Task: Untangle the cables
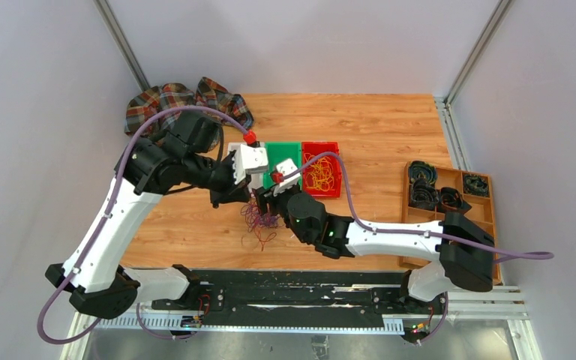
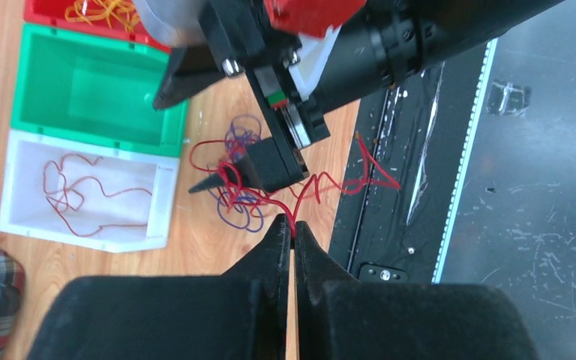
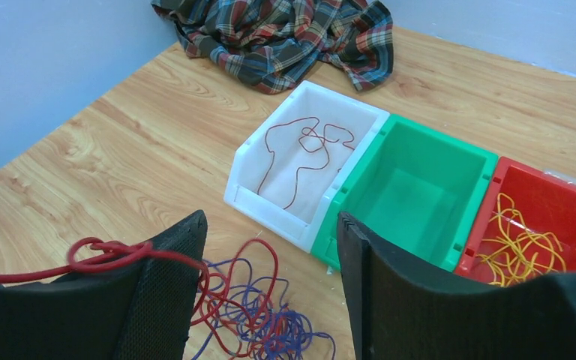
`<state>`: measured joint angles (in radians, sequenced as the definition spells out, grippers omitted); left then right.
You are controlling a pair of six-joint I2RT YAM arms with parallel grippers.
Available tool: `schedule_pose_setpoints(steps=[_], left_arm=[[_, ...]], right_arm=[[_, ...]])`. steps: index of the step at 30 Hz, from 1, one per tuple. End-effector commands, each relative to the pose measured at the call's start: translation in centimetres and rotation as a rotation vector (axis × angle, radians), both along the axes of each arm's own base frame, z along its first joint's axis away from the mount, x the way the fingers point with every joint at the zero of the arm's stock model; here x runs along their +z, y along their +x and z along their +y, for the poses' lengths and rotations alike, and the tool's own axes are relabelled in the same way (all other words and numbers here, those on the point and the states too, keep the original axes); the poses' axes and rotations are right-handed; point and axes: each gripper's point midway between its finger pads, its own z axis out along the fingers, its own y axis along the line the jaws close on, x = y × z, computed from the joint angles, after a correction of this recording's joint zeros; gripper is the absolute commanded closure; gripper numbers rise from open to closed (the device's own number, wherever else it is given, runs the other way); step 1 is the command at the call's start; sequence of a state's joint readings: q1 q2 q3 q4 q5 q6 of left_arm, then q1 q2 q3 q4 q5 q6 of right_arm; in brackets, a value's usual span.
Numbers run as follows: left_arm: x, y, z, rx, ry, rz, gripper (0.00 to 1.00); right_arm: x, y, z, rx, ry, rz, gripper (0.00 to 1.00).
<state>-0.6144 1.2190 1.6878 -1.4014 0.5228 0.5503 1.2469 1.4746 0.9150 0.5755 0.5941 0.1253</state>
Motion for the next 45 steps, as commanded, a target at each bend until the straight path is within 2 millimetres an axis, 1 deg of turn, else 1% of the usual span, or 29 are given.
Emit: schedule_pose_setpoints(steps=[1, 5, 8, 12, 16, 19, 23, 25, 27, 29, 30, 32, 33, 36, 41, 43, 45], left_arm=[[2.4, -1.0, -1.3, -0.059, -0.077, 0.015, 0.99], [4.6, -0.7, -2.0, -0.075, -0.123, -0.011, 1.00], [6.3, -0.4, -2.0, -0.073, -0.144, -0.055, 1.00], [8.7, -0.4, -1.7, -0.067, -0.179, -0.139, 1.00], [11.1, 0.1, -1.3, -0.035, -0.206, -0.218, 1.00], [12.6, 0.5, -1.1, -0.018, -0.222, -0.270, 0.99], [14.6, 1.2, -0.8, 0.011, -0.239, -0.350, 1.00], [15.6, 1.3, -0.7, 0.013, -0.255, -0.377, 1.00], [15.8, 1.4, -0.8, 0.011, -0.258, -0.389, 1.00], [15.5, 1.4, -0.6, 0.005, -0.247, -0.394, 1.00], [15.2, 1.6, -0.6, 0.003, -0.234, -0.397, 1.00], [14.7, 1.7, -0.4, 0.000, -0.214, -0.401, 1.00], [14.5, 1.8, -0.4, -0.002, -0.205, -0.404, 1.00], [14.4, 2.0, -0.3, -0.006, -0.197, -0.412, 1.00], [14.6, 2.2, -0.3, -0.006, -0.190, -0.432, 1.00], [14.6, 2.2, -0.2, -0.007, -0.191, -0.434, 1.00], [14.8, 2.1, -0.2, -0.005, -0.194, -0.437, 1.00]], right_arm=[[-0.1, -0.8, 0.3, 0.022, 0.090, 0.013, 0.36], [-2.9, -1.8, 0.0, 0.052, 0.092, 0.079, 0.36], [-4.6, -2.2, -0.8, 0.048, 0.092, 0.121, 0.37], [-6.9, -2.3, -2.8, -0.001, 0.073, 0.149, 0.41], [-9.0, -2.5, -4.8, -0.043, 0.055, 0.171, 0.42], [-10.7, -2.8, -6.5, -0.069, 0.039, 0.192, 0.42], [-12.2, -2.9, -8.6, -0.115, 0.023, 0.206, 0.42], [-12.7, -3.0, -9.4, -0.133, 0.014, 0.213, 0.44], [-12.6, -3.2, -10.1, -0.139, 0.009, 0.212, 0.44], [-11.6, -3.3, -10.7, -0.139, 0.010, 0.200, 0.44], [-10.4, -3.3, -10.9, -0.132, 0.017, 0.189, 0.43], [-7.5, -3.5, -11.1, -0.105, 0.039, 0.155, 0.38], [-5.8, -3.7, -10.9, -0.082, 0.055, 0.138, 0.33], [-0.6, -4.3, -10.2, -0.011, 0.110, 0.108, 0.21], [6.1, -5.4, -7.2, 0.123, 0.177, 0.032, 0.18], [7.6, -5.5, -5.9, 0.156, 0.181, -0.001, 0.18], [8.4, -5.4, -4.9, 0.169, 0.174, -0.019, 0.17]])
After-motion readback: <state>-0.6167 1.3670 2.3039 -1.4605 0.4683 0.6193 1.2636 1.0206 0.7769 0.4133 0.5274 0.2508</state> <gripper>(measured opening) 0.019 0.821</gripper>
